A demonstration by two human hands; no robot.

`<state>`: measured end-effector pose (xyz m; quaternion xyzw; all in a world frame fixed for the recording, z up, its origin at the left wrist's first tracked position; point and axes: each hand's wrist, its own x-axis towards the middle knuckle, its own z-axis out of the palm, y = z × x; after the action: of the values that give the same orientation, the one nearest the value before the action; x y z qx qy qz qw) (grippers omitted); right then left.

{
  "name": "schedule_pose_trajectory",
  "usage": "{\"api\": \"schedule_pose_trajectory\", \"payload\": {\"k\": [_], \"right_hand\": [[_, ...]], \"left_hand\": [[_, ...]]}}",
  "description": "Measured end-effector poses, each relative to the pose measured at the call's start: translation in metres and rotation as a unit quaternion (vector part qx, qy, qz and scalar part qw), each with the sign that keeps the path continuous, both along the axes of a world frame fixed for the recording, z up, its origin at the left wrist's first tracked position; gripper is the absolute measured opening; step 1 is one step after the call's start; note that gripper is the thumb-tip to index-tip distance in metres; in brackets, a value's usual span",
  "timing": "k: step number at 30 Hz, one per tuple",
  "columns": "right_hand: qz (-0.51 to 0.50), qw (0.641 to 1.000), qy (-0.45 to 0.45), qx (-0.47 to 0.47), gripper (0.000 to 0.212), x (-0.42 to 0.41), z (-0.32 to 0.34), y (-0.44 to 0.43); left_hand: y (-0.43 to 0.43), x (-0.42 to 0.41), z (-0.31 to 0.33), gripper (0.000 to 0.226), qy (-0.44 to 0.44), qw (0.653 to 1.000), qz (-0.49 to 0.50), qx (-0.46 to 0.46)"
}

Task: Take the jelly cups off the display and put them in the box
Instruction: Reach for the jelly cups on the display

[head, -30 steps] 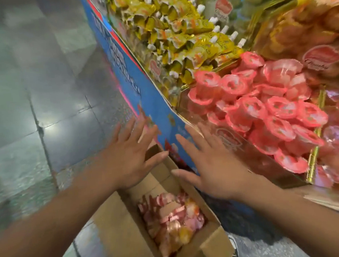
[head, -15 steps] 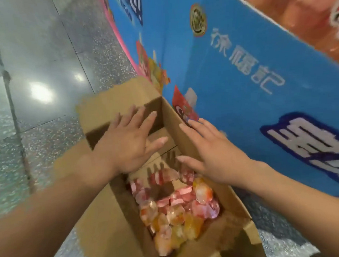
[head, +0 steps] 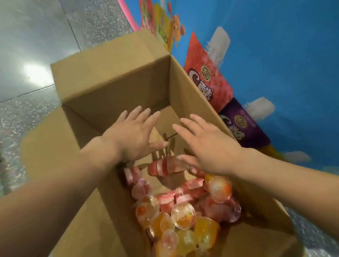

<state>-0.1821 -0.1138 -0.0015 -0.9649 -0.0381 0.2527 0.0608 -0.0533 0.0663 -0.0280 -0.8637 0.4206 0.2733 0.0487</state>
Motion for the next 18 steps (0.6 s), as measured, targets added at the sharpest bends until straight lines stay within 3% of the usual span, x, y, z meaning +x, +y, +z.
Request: {"api": "schedule_pose_trajectory", "payload": {"k": [14,18], "right_hand": [[-0.015,0.998,0.043,0.045,0.082,-0.013,-0.071,-0.012],[-0.011,0.998,0.041,0.05,0.082,-0.01,-0.081,-0.011]], "left_hand": [[-0.012,-0.001,-0.096,0.106,0.089,0.991,-0.04,0.091],[-0.01,0.0,-0.119,0.12,0.128,0.984,-0.046,0.111]]}}
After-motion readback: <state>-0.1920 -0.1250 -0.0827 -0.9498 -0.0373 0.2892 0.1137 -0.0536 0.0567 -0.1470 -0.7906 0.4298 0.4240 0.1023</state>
